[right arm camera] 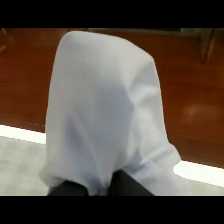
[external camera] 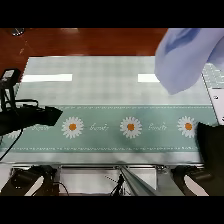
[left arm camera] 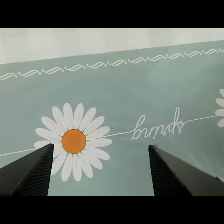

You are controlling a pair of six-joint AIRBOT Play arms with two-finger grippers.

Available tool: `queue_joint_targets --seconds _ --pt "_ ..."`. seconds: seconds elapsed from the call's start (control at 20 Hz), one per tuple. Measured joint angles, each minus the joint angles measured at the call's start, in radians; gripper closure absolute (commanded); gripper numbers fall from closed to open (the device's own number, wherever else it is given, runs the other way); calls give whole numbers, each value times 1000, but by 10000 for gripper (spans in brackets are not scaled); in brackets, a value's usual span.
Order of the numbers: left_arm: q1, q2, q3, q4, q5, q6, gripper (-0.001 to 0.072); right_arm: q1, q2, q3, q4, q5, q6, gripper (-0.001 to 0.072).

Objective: Fold the shirts.

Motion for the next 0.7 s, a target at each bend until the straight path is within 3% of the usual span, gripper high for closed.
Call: queue_joint_targets --seconds 0.35,0.7 --pt "-1 39 -24 -6 143 -8 5 293 -138 -8 15 180 -80 686" --pt "-1 19 -80 -11 196 -11 5 530 -513 -236 125 65 70 686"
